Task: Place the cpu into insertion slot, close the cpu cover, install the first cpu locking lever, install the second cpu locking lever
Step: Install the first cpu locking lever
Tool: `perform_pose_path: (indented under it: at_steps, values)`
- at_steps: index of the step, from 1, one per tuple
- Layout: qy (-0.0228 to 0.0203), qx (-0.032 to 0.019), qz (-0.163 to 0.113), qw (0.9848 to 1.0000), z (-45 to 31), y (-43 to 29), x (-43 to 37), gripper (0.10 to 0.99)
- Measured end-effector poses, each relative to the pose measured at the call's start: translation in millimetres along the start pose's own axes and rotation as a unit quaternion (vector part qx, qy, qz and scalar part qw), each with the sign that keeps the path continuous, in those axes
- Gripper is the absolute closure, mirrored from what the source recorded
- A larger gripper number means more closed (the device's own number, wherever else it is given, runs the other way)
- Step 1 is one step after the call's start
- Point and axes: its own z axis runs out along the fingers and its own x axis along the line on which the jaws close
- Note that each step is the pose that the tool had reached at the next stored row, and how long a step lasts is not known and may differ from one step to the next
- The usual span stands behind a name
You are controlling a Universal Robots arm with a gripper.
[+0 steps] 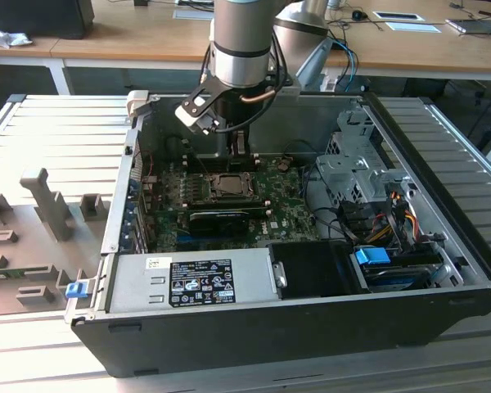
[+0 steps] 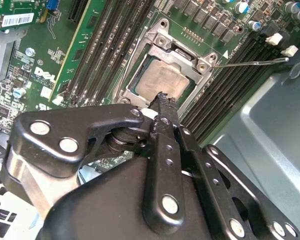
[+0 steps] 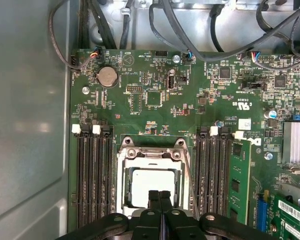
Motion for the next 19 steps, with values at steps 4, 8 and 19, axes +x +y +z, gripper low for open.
perform_pose_path:
  at_steps: [4, 8, 19]
  values:
    - [0.0000, 0.0000, 0.000, 1.0000, -5.5, 0.0, 0.1, 0.980]
    - [0.0000, 0.0000, 0.000, 1.0000, -11.1, 0.1, 0.2, 0.980]
    - [0.0001, 0.0007, -0.034, 0.9994, -15.0, 0.0, 0.3, 0.980]
